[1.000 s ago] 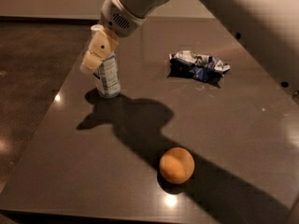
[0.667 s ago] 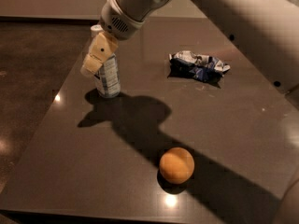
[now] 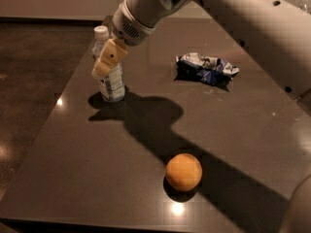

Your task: Move blue plastic bottle near orange

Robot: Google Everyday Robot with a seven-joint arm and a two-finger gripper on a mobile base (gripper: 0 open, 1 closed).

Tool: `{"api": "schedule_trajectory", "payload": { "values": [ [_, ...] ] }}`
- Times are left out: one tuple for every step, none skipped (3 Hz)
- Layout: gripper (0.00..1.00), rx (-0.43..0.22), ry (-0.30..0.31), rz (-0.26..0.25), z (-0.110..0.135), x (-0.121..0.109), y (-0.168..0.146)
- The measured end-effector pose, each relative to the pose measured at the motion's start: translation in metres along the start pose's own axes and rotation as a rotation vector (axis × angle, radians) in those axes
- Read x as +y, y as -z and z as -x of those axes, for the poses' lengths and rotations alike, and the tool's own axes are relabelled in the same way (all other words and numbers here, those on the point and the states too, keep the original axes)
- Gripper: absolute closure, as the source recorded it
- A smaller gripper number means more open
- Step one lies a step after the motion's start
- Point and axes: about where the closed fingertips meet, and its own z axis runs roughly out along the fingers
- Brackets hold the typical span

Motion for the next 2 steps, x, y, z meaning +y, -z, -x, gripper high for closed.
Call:
{"api": "schedule_trajectory", "payload": {
  "values": [
    [0.49, -0.033, -0.002, -0.001, 0.002, 0.001, 0.011],
    [0.71, -0.062, 0.007, 0.0, 0.006, 0.005, 0.021]
  ]
}}
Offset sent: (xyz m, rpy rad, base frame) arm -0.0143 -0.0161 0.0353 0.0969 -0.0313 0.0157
